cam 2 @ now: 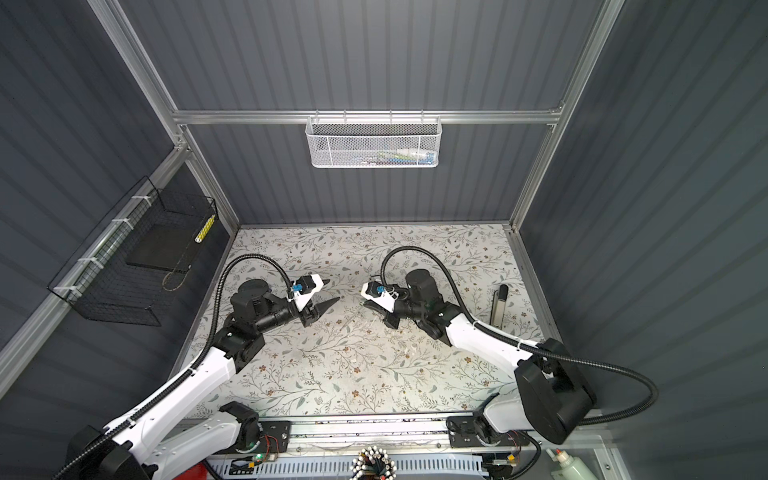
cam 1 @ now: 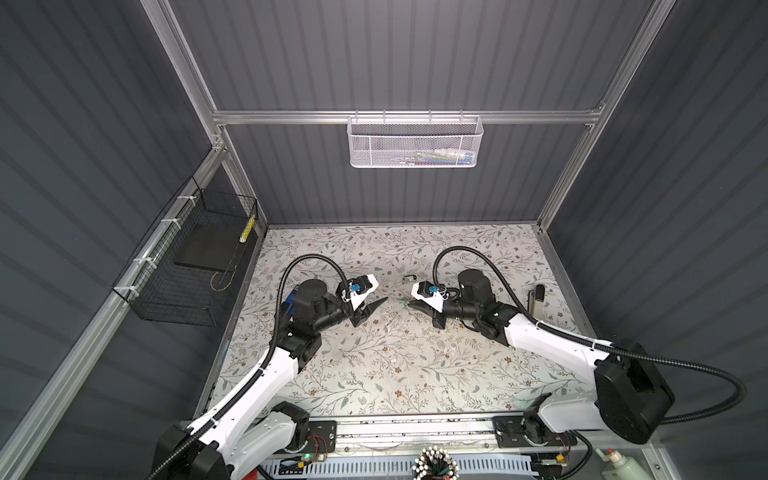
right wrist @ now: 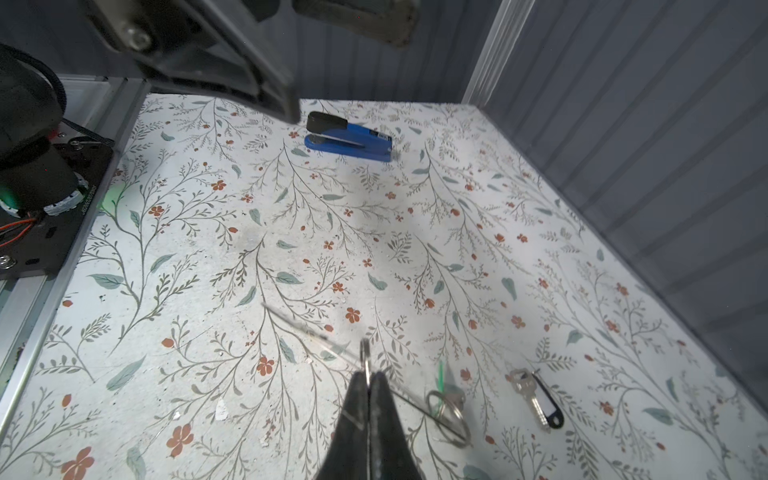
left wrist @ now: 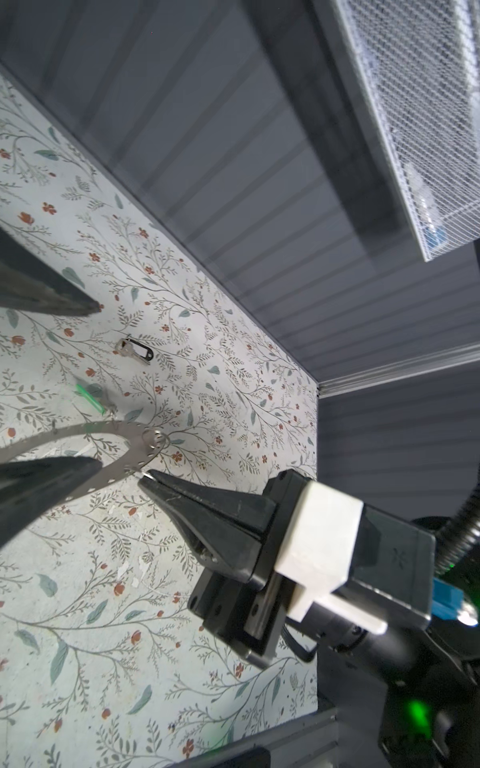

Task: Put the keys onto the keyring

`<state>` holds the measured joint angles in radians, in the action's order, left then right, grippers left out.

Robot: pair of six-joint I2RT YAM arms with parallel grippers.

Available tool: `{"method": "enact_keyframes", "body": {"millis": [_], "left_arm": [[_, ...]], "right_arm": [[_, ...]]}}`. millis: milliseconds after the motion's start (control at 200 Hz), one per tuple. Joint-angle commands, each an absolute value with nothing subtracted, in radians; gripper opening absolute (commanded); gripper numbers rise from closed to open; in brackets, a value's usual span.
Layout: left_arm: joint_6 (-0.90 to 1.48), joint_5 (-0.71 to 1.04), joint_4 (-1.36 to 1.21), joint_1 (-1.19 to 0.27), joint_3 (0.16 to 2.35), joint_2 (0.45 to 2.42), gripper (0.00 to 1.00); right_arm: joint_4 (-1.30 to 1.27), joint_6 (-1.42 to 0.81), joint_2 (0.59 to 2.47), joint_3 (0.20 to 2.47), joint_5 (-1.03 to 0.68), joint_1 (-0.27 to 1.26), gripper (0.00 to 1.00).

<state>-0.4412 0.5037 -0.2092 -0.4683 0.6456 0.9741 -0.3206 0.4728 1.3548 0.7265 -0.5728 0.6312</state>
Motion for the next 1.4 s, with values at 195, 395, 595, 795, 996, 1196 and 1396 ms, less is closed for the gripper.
{"method": "enact_keyframes", "body": {"millis": [195,395,595,795,996,1196,1396], "left_arm": [[-0.664,0.628,-0.065,-0.531,0.71,0.986,0.39],[-0.719,0.598,-0.025,-0.569,0.722,0.995,0.36],[-0.694,0.557,-0.057,-0.58,0.726,1.017,0.34],[-0.592,0.537,-0.148,-0.587,0.693,1.013,0.32],[-0.582,0.567,-0.156,-0.612,0.677,0.998,0.27],[-0.593,0.577,-0.15,-0.62,0.671,0.992,0.23],[-0.604,0.588,-0.149,-0.625,0.683,0.999,0.18]], "right_arm": [[-0.698,0.46,1.301,0.65,-0.706,0.633,0.0],[-0.701,0.515,1.264,0.632,-0.74,0.633,0.0],[-0.689,0.585,1.242,0.624,-0.75,0.641,0.0],[-0.657,0.657,1.236,0.621,-0.728,0.664,0.0],[-0.65,0.675,1.232,0.625,-0.726,0.676,0.0],[-0.657,0.672,1.236,0.626,-0.727,0.678,0.0],[-0.658,0.669,1.24,0.63,-0.729,0.679,0.0]]}}
